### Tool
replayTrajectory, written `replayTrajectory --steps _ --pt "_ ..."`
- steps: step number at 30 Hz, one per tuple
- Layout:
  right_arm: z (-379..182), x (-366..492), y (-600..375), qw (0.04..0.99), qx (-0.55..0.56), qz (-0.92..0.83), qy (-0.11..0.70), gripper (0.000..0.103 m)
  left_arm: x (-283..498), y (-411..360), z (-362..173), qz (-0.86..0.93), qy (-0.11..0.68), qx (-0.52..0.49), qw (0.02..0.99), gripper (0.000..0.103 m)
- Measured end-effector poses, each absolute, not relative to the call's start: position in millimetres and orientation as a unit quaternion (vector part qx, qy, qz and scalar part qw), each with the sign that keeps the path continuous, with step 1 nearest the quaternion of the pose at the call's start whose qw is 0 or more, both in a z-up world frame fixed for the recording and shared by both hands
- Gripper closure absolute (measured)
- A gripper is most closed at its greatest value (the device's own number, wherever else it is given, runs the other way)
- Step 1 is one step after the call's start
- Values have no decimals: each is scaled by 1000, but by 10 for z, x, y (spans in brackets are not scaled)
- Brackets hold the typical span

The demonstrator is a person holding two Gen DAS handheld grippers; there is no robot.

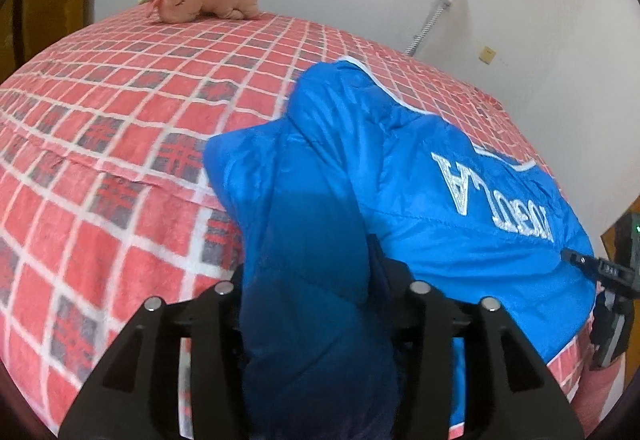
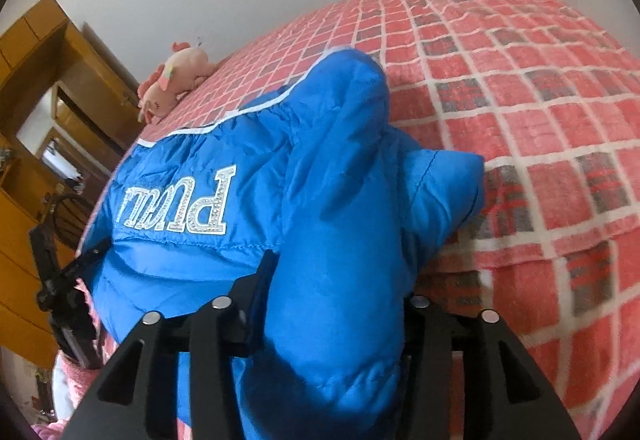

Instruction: Fold large clothes

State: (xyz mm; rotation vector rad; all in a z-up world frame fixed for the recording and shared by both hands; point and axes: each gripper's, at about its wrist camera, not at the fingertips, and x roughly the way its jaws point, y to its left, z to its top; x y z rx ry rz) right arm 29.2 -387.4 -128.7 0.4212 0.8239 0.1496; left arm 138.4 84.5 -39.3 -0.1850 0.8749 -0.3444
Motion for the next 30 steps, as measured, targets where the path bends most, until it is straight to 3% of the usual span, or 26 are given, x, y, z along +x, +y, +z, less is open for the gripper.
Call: replayTrajectory --steps 4,11,19,30 --pt "-1097 55 -3787 908 166 27 384 53 1276 962 -203 -152 409 -91 895 51" --pt "-754 -293 -3519 939 110 -13 325 54 911 854 224 -125 343 -39 930 51" --pt "-848 -234 -3215 937 77 -2 340 55 835 234 -50 -162 364 22 917 48" --pt "-1185 -92 -3309 927 82 -15 365 56 920 219 -396 -161 392 20 906 48"
